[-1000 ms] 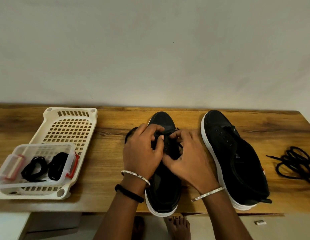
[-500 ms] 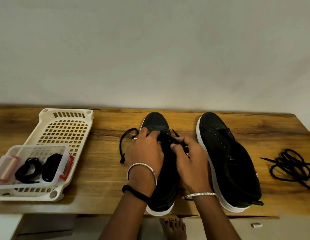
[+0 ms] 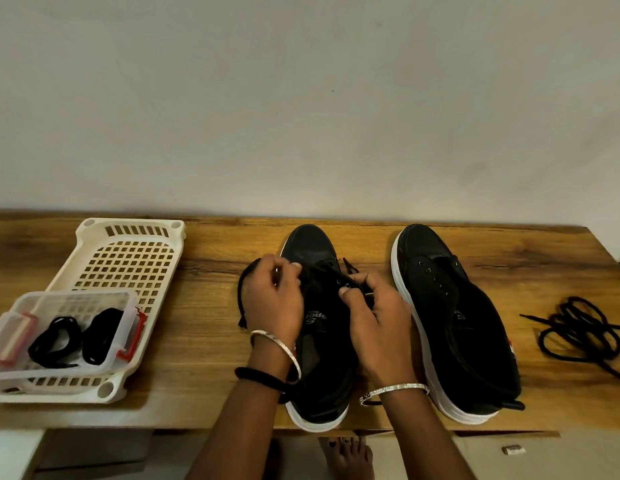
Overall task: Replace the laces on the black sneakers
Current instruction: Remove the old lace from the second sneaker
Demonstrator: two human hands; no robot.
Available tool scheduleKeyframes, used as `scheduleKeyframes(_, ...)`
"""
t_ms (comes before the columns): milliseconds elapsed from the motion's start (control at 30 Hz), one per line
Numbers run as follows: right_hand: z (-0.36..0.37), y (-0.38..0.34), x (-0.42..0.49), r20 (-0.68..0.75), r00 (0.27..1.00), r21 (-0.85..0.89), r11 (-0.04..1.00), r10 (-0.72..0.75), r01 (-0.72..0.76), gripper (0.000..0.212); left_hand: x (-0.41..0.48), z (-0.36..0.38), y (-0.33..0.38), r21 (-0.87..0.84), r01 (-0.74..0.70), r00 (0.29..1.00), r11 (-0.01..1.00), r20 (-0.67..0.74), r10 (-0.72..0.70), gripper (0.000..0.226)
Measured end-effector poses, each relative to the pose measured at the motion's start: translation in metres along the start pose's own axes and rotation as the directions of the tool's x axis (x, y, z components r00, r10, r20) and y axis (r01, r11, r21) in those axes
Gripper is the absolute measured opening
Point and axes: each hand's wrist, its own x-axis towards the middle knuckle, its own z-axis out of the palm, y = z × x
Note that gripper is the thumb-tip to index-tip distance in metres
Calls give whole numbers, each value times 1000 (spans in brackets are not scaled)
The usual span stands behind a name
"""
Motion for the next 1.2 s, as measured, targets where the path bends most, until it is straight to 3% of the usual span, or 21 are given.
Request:
scheduleKeyframes(67, 1, 0, 1, -12, 1000, -4, 1000, 7, -7, 10, 10, -6, -2, -267, 267, 964, 926, 56, -262, 15)
scheduleKeyframes(133, 2, -1, 1, -27, 1000, -11, 1000, 10, -10, 11, 14, -11, -4, -299, 327, 945, 896, 117, -306, 13)
scheduleKeyframes(200, 4, -1, 1, -36, 999, -11, 1000, 20, -21, 10, 12, -12, -7, -181, 167, 985, 969, 71, -157, 11)
scheduleKeyframes(267, 7, 0, 1, -39, 999, -24, 1000, 19, -20, 10, 7, -13, -5, 45, -154, 988, 987, 19, 154, 18)
scheduleKeyframes(367, 9, 1, 1, -40, 999, -41, 999, -10, 9, 9, 0, -13, 3, 280, -519, 854, 808, 139, 501, 16)
scheduleKeyframes(467, 10, 2, 0, -31, 999, -66, 998, -26, 24, 8, -5, -11, 2, 565, -590, 794, 576, 276, 542, 19)
scheduleKeyframes(600, 9, 3, 0, -30, 998, -93, 995, -46, 43, 7, -9, -7, 0, 693, -540, 807, 477, 264, 529, 20)
scheduleKeyframes(733, 10, 4, -1, -27, 998, -82, 995, -56, 54, 6, -9, -5, 0, 672, -535, 813, 512, 243, 530, 12)
scheduleKeyframes(800, 10, 4, -2, -39, 998, -64, 997, -55, 52, 10, -7, -3, -1, 588, -511, 843, 627, 203, 498, 7)
scheduleKeyframes(867, 10, 3, -2, -57, 998, -28, 999, -41, 39, 14, -3, -1, -4, 355, -389, 921, 850, 156, 356, 5)
scheduleKeyframes(900, 11, 3, -2, -67, 997, -10, 999, -35, 34, 15, -2, -1, -3, 159, -255, 962, 954, 141, 233, 4)
scheduleKeyframes(933, 12, 3, -2, -76, 997, 3, 1000, -28, 28, 14, 1, -3, 0, -59, -70, 987, 996, 142, 77, 2)
scheduleKeyframes(1000, 14, 4, -3, -94, 995, 16, 1000, -12, 14, 9, 8, -10, 2, -385, 259, 963, 886, 175, -205, 6)
scheduleKeyframes(1067, 15, 3, -2, -114, 993, 15, 1000, 1, 1, 10, 16, -19, -2, -468, 386, 923, 795, 199, -330, 3)
scheduleKeyframes(1133, 17, 3, -2, -120, 993, 11, 1000, 7, -6, 12, 21, -25, -6, -393, 327, 945, 859, 152, -290, 6)
scheduleKeyframes(1200, 18, 4, -2, -127, 992, 1, 1000, 7, -7, 11, 22, -25, -9, -148, 43, 999, 988, 9, -42, 18)
